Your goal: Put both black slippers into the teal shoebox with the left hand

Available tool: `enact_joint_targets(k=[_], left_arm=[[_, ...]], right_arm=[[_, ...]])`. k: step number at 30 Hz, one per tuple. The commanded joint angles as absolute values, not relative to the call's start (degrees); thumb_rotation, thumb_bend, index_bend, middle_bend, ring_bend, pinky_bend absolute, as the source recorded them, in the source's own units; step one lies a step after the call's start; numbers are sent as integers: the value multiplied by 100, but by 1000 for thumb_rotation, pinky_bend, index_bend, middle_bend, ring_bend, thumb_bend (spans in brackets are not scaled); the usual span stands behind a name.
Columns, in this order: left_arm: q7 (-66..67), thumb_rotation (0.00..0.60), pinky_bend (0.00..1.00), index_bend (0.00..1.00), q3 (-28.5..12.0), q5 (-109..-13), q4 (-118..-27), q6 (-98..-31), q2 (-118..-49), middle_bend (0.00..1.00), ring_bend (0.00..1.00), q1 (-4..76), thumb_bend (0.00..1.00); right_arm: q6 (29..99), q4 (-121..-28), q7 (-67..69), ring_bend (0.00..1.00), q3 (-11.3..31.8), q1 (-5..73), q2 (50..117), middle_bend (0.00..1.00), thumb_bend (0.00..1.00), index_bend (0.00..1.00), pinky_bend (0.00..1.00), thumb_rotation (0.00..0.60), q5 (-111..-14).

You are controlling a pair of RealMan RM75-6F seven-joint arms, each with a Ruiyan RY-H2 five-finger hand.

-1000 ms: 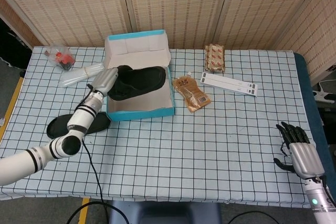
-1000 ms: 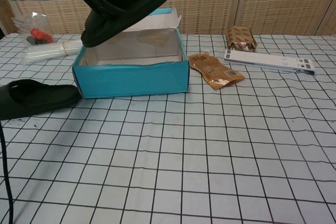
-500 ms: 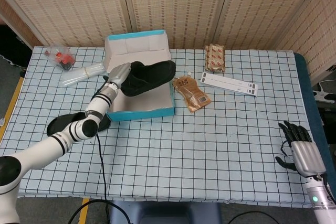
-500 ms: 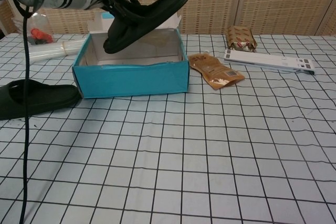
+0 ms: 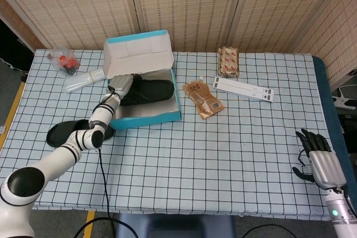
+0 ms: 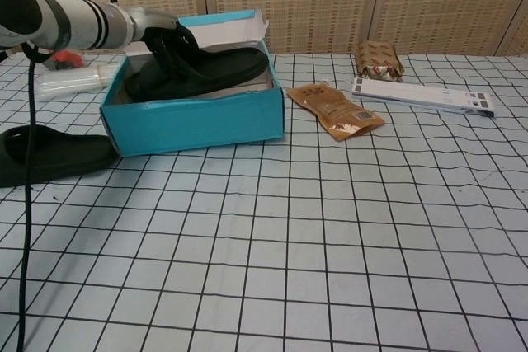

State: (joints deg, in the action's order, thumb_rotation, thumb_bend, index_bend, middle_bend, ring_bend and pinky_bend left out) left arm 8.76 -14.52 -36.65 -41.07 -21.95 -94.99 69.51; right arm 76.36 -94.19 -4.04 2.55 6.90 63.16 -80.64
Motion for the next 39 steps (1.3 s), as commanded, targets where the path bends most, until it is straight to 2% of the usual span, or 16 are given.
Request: enact_joint_targets(k=[1,20,23,24,26,27,28,29,30,31,32,34,39], left_arm=[[869,600,702,761,-1398,-3594,-3802,-2060,-9673,924,704,6985,480],[565,600,701,753,-1348,-3840,-2521,-1399,-10463,921,704,6902,479],[428,600,694,728,-1384,-4011,-2323,-1307,-10627,901,693,6861,476],[354,600,686,681,-1424,-4092,-2296,-1307,-10654,859,677,6856,474],[219,600,649,499,-1498,-4222,-2326,-1294,-10656,682,593,6843,470],[153,600,612,323,-1528,-4305,-2368,-1281,-10637,508,498,6835,465],[76,600,558,133,-1558,-4442,-2437,-1290,-10604,277,349,6822,454],[11,600,496,28,-1582,-4552,-2501,-1308,-10577,118,214,6808,441],[-69,600,438,0,-1618,-4662,-2579,-1336,-10546,42,118,6789,429],[-206,600,370,0,-1687,-4809,-2709,-1400,-10500,3,41,6757,417],[-320,600,317,0,-1741,-4929,-2824,-1453,-10458,0,9,6727,408],[-592,600,230,0,-1850,-5261,-3108,-1697,-10362,0,0,6638,393],[-1262,600,159,0,-1945,-6069,-3737,-2244,-10096,0,0,6437,372]], right_arm=[[7649,-9420,-399,0,254,685,6305,0,117,0,0,600,-8071],[7619,-9425,-439,0,234,702,6318,0,116,0,0,600,-8080],[7597,-9411,-446,0,241,712,6327,0,116,0,0,600,-8055],[7592,-9413,-442,0,242,715,6325,0,116,0,0,600,-8054],[7604,-9418,-433,0,241,712,6321,0,116,0,0,600,-8062],[7616,-9421,-430,0,240,707,6317,0,116,0,0,600,-8068],[7635,-9429,-424,0,240,700,6311,0,116,0,0,600,-8079],[7650,-9437,-420,0,239,693,6304,0,116,0,0,600,-8086],[7666,-9444,-416,0,238,686,6298,0,116,0,0,600,-8094],[7684,-9454,-410,0,236,678,6289,0,116,0,0,600,-8104],[7700,-9462,-404,0,234,670,6280,0,116,0,0,600,-8114],[7735,-9480,-395,0,233,655,6263,0,117,0,0,600,-8131],[7767,-9511,-366,0,215,638,6232,0,116,0,0,600,-8183]])
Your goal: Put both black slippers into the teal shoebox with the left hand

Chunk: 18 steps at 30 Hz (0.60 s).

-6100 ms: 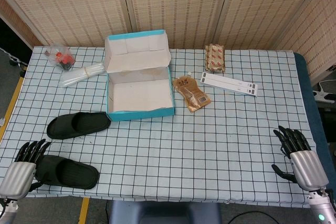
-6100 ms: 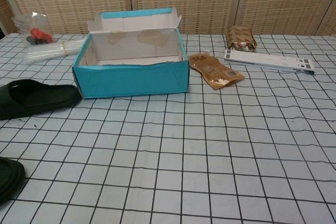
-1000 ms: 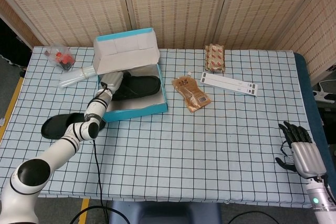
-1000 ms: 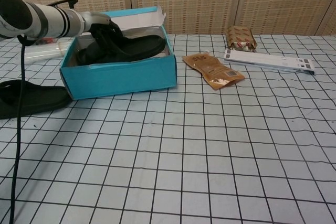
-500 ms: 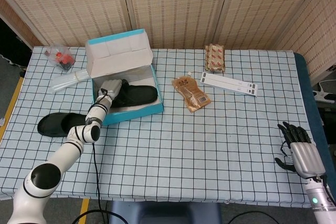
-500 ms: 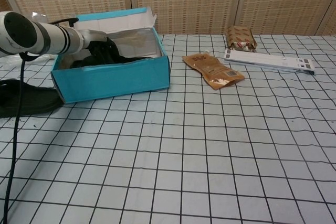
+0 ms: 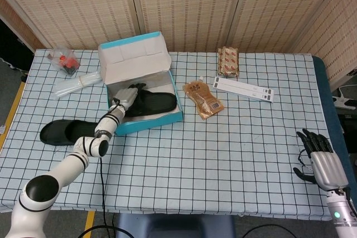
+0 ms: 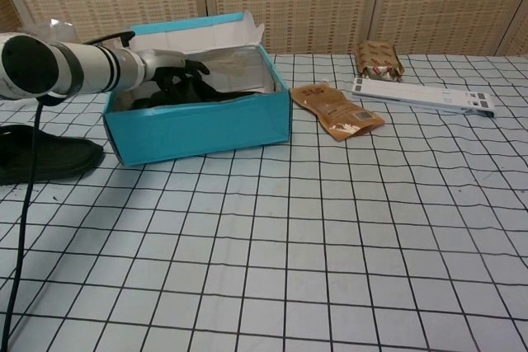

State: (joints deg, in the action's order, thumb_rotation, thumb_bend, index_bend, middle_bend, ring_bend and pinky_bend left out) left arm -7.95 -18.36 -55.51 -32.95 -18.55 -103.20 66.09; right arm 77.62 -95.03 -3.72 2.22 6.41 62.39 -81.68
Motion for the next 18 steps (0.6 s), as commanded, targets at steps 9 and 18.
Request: enact_joint_targets(k=[9,18], left_arm=[[-2164,600,121,0,-2020,-6878,-4917,-3036,-9404,0,0,6104,359],[-3183,600,74,0,-1827,-7886,-7646,-4168,-7582,0,0,5141,358]], right_arm=[[7835,-9547,-273,0,193,609,6172,0,116,0,0,600,-8283],[7919,-9580,-183,0,150,576,6116,0,116,0,0,600,-8434]])
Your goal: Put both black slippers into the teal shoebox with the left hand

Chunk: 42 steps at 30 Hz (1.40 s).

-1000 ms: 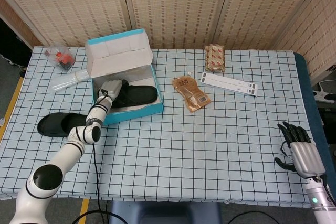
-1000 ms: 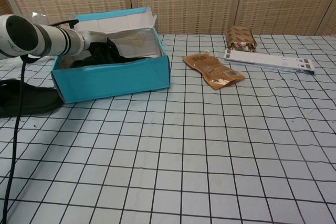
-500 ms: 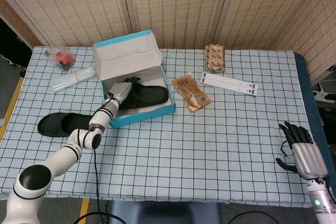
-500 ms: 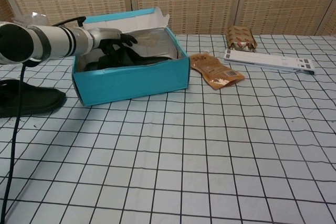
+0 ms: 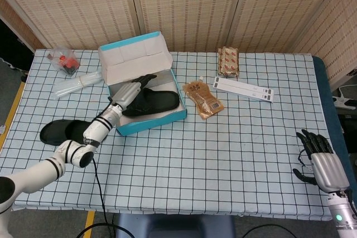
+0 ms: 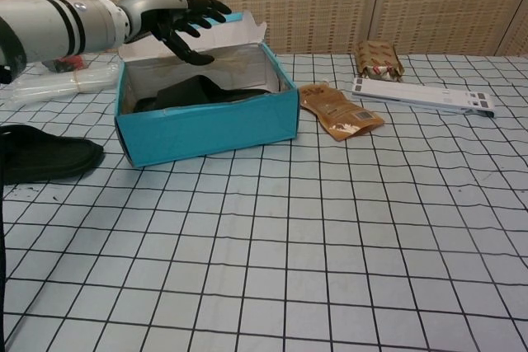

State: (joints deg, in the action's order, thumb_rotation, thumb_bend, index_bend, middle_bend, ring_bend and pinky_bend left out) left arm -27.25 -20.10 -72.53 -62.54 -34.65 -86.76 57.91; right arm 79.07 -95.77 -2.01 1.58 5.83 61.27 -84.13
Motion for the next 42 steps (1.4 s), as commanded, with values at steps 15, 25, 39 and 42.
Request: enact_joint_targets(k=[15,25,39,42], left_arm=[[-21,600,46,0,-334,-7199,-8653,-6069,-6681,0,0,2881,339],[512,600,46,0,-306,-6702,-7823,-6059,-7360,0,0,2617,328],[722,600,46,0,-487,-6364,-7063,-5457,-7799,0,0,2809,318],[790,600,45,0,-488,-6266,-6881,-5217,-7877,0,0,2879,317]], right_arm=[[8790,-9729,144,0,59,310,6029,0,116,0,0,600,-9226],[9083,-9637,646,0,9,211,5944,0,116,0,0,600,-9507],[9011,-9660,773,0,-60,220,5829,0,116,0,0,600,-9594],[8983,-9670,743,0,-53,227,5838,0,117,0,0,600,-9570]])
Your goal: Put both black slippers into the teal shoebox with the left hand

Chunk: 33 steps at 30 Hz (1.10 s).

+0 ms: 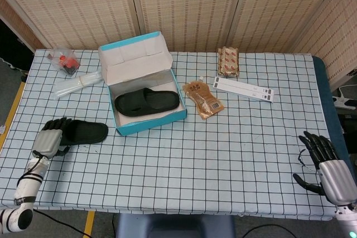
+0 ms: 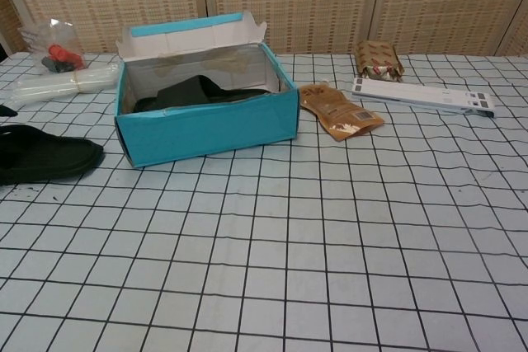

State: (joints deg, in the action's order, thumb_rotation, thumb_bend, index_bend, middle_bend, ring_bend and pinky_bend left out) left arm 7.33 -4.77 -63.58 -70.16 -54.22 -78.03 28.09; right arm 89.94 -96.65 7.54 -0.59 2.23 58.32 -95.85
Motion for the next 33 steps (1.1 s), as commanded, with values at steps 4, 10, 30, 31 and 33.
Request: enact_joint_targets(k=[4,10,30,31,33], left_arm=[[1057,600,45,0,-474,-6037,-6731,-4893,-7926,0,0,2981,320],[1247,600,46,0,-525,-5944,-6479,-4833,-8098,0,0,3067,329],[1066,600,163,165,-637,-6024,-5381,-4706,-8723,279,229,3113,358],[1022,600,184,226,-649,-6044,-5358,-4728,-8740,337,273,3103,365],[945,600,232,333,-666,-6115,-5325,-4809,-8760,445,351,3079,382]], right_arm=[[8940,-9668,715,0,-47,239,5839,0,116,0,0,600,-9539],[8844,-9687,714,0,-75,268,5816,0,116,0,0,600,-9541],[8770,-9706,612,0,-69,286,5838,0,117,0,0,600,-9497],[8763,-9707,610,0,-70,288,5839,0,117,0,0,600,-9495],[8753,-9714,603,0,-71,293,5840,0,117,0,0,600,-9496]])
